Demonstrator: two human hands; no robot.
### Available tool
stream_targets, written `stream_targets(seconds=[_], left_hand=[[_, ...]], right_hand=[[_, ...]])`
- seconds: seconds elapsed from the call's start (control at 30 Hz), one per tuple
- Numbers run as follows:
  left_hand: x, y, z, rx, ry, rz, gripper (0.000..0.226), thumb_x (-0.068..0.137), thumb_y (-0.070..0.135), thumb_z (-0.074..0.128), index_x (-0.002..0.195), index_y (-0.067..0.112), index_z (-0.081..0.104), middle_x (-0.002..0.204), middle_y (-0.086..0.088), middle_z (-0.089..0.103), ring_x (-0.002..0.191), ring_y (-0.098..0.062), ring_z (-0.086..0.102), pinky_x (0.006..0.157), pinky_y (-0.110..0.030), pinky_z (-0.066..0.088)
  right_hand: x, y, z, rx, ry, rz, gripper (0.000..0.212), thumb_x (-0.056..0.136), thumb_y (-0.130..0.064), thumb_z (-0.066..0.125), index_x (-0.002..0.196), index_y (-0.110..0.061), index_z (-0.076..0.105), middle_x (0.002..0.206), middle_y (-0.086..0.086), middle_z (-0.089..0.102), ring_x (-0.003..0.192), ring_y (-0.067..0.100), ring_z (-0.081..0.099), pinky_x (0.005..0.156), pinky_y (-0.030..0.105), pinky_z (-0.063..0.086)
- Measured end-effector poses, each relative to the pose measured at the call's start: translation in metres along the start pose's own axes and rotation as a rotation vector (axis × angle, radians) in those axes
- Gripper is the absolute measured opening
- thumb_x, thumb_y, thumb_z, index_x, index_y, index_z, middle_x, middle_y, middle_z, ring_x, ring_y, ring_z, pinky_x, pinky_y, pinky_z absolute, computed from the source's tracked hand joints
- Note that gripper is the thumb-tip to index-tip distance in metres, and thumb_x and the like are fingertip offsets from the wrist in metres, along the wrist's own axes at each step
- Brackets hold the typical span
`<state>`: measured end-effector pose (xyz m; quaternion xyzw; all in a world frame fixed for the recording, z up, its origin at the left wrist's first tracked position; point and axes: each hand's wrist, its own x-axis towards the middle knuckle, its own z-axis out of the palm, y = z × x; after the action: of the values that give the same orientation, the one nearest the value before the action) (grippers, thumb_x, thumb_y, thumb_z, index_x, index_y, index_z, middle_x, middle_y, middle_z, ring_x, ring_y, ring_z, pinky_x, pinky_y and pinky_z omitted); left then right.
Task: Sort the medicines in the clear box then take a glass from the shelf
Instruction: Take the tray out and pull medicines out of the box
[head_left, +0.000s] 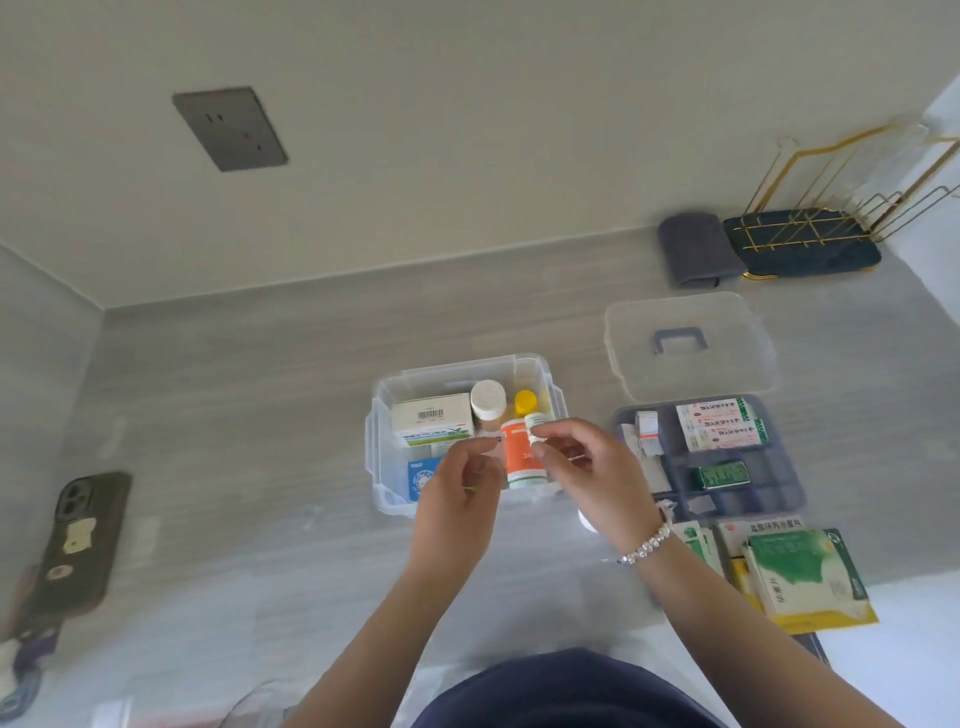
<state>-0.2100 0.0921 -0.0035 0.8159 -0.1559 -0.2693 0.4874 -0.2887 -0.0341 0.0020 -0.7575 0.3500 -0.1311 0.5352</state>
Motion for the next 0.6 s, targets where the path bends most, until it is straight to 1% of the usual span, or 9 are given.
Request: stream_targets(seconds=[0.1,0.2,0.27,0.3,0.37,0.4,0.43,0.5,0.6], left_hand=[[0.017,-0.011,-0.022,0.049,-0.008,-0.069,0.021,0.092,0.018,0.05,0.109,0.02,0.062,0.089,0.014,0.063,0.089,-0.008,0.06,0.075,-0.017,0.042],[0.038,-0.024,-0.038,0.186,-0.093,-0.138,0.025,0.092,0.024,0.048,0.11,0.015,0.062,0.106,-0.001,0.065,0.095,-0.015,0.059,0.08,-0.024,0.044],[0.051,-0.031,-0.042,0.266,-0.168,-0.168,0.028,0.091,0.026,0.048,0.111,0.012,0.061,0.114,-0.007,0.064,0.099,-0.021,0.059,0.083,-0.03,0.048],[0.058,-0.033,-0.042,0.289,-0.205,-0.173,0.029,0.091,0.026,0.048,0.113,0.011,0.06,0.119,-0.009,0.062,0.101,-0.022,0.058,0.082,-0.03,0.048],[0.068,-0.036,-0.039,0.309,-0.282,-0.194,0.034,0.092,0.027,0.048,0.121,0.011,0.057,0.129,-0.01,0.055,0.099,-0.019,0.052,0.077,-0.024,0.041],[0.072,-0.037,-0.036,0.3,-0.313,-0.217,0.037,0.093,0.028,0.048,0.126,0.011,0.054,0.132,-0.01,0.052,0.098,-0.018,0.049,0.077,-0.023,0.038],[0.076,-0.038,-0.034,0.281,-0.337,-0.243,0.04,0.093,0.029,0.048,0.129,0.012,0.052,0.133,-0.011,0.051,0.099,-0.018,0.049,0.077,-0.023,0.039],[0.082,-0.042,-0.031,0.251,-0.367,-0.279,0.042,0.092,0.031,0.049,0.131,0.015,0.049,0.133,-0.01,0.051,0.101,-0.02,0.051,0.078,-0.024,0.041],[0.088,-0.045,-0.031,0.23,-0.37,-0.327,0.042,0.093,0.033,0.046,0.131,0.017,0.047,0.129,-0.009,0.053,0.1,-0.024,0.054,0.075,-0.024,0.039]], right_hand=[[0.011,-0.003,0.028,-0.065,-0.034,-0.015,0.015,0.081,-0.015,0.067,0.096,-0.012,0.07,0.086,-0.001,0.071,0.073,0.006,0.062,0.071,0.012,0.048],[0.025,0.0,0.05,-0.183,-0.088,0.011,0.021,0.081,-0.017,0.067,0.101,-0.013,0.069,0.093,0.002,0.071,0.073,0.007,0.059,0.064,-0.001,0.04],[0.033,0.005,0.059,-0.254,-0.15,0.05,0.024,0.081,-0.019,0.066,0.105,-0.013,0.066,0.1,0.002,0.071,0.078,0.007,0.06,0.063,-0.003,0.038],[0.038,0.007,0.063,-0.288,-0.188,0.073,0.026,0.083,-0.02,0.064,0.108,-0.013,0.065,0.105,0.003,0.07,0.084,0.01,0.062,0.068,-0.001,0.039],[0.045,0.011,0.071,-0.376,-0.278,0.119,0.029,0.086,-0.021,0.06,0.113,-0.009,0.063,0.111,0.008,0.069,0.099,0.019,0.064,0.085,0.02,0.048],[0.049,0.013,0.075,-0.435,-0.328,0.125,0.029,0.087,-0.022,0.058,0.113,-0.008,0.062,0.111,0.011,0.068,0.101,0.024,0.063,0.088,0.029,0.049],[0.053,0.013,0.078,-0.498,-0.381,0.123,0.029,0.089,-0.024,0.055,0.111,-0.006,0.062,0.109,0.014,0.068,0.101,0.028,0.063,0.085,0.033,0.049],[0.06,0.013,0.084,-0.584,-0.456,0.13,0.03,0.091,-0.025,0.05,0.113,-0.007,0.059,0.108,0.016,0.066,0.101,0.03,0.061,0.079,0.031,0.047],[0.072,0.017,0.091,-0.677,-0.541,0.19,0.033,0.093,-0.022,0.043,0.123,-0.009,0.053,0.116,0.017,0.063,0.106,0.03,0.058,0.085,0.033,0.045]])
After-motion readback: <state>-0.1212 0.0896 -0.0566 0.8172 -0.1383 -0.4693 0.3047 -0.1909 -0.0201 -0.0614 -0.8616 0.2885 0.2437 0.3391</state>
